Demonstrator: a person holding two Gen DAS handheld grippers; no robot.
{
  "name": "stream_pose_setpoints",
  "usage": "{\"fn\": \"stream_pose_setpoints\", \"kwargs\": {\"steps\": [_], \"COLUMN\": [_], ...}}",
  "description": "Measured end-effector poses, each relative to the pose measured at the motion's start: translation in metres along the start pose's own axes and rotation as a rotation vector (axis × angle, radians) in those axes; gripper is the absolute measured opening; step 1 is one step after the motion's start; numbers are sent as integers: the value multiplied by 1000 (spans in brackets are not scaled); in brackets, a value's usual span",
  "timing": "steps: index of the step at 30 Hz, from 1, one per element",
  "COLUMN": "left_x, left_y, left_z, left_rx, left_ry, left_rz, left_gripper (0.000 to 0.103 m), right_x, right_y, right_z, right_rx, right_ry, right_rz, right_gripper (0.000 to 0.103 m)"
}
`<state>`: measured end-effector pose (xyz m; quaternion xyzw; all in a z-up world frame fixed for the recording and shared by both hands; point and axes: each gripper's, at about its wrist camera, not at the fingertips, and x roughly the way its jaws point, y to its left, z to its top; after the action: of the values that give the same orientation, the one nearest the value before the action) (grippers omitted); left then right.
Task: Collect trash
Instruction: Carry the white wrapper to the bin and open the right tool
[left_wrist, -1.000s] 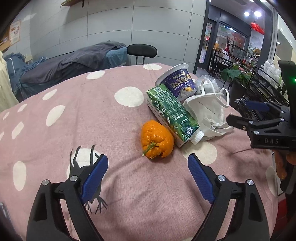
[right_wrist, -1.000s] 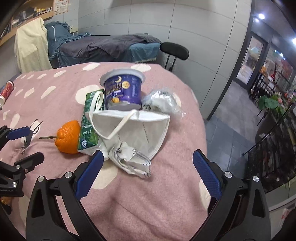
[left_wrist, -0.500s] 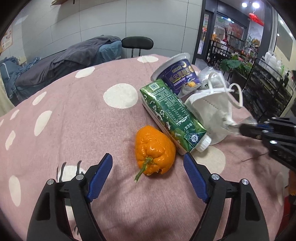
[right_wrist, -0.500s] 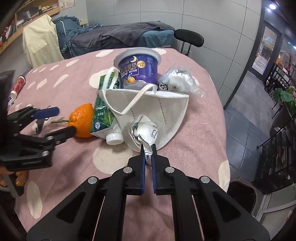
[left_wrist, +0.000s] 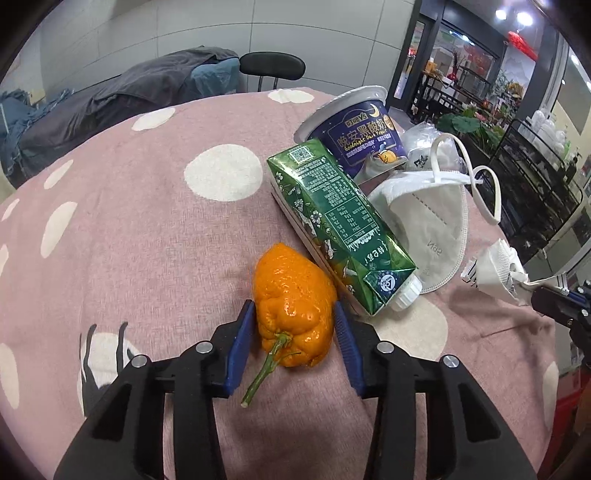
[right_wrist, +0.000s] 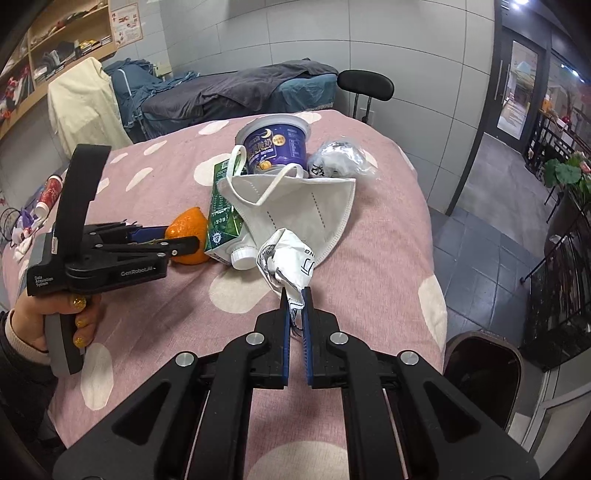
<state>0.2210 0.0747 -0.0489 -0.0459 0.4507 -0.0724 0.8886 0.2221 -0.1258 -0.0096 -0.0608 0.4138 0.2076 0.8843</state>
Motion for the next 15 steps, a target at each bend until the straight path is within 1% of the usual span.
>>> {"fn": "stream_pose_setpoints", "kwargs": {"steps": [2,5,7,11,13,15], "left_x": [-7,-20,-31,-50,-59,-69], "left_y": [2,3,6,5,-1,-9], "left_z": [-4,-11,-17,-30,-36,-42], "left_rx": [-20,-24,-43,-80,-77,-73], "left_ry": [-12,-45,-69,-106,-126,-149], "left_rz": [-2,27,40,30,34,21], "left_gripper": [40,40,39,39,39,39], "right_x": [-5,-9,-13,-20,-25,-29], "right_y": [-4,-10,-12,-17,-18,-20], "right_z": [-4,-10,-15,-25,-30,-35], "right_rx": [22,42,56,75,82,90], "right_ry": [-11,-27,-38,-58,-71,-81], "right_rz": [7,14,16,13,12,7], "right_gripper": [6,6,7,6,7,6]}}
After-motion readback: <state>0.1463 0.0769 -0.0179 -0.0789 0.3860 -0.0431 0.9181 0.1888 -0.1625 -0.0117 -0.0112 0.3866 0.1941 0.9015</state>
